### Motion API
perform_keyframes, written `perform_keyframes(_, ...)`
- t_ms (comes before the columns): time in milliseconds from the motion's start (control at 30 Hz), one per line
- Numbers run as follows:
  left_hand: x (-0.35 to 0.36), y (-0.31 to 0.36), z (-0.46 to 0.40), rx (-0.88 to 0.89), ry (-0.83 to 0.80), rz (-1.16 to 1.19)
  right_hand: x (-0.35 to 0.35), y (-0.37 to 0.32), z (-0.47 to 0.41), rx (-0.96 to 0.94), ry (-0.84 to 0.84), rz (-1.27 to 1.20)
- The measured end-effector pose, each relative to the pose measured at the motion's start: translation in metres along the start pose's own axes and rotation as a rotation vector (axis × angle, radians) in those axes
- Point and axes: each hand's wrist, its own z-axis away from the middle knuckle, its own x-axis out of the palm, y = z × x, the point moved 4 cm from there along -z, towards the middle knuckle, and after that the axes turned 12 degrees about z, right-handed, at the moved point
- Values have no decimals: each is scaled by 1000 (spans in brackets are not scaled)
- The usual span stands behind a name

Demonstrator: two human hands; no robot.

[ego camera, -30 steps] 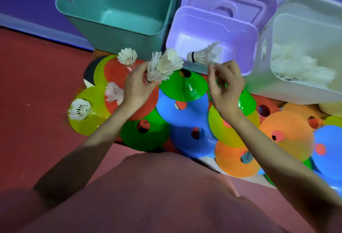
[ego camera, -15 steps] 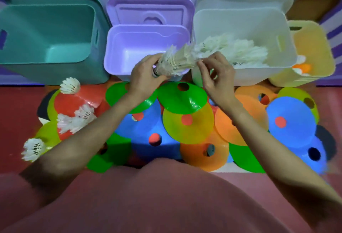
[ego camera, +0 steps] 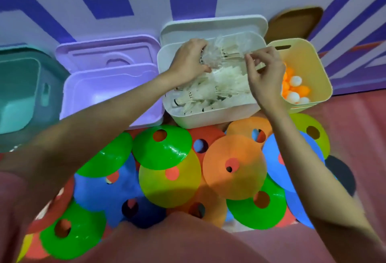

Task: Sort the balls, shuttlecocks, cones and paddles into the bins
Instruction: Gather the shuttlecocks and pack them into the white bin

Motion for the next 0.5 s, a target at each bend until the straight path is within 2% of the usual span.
perform_keyframes(267,71,3,-78,-35,-142,223,8,57,-38,23,4,127)
perform_keyframes(500,88,-33,-89,-124,-218,37,50,72,-48,-98,-168,302)
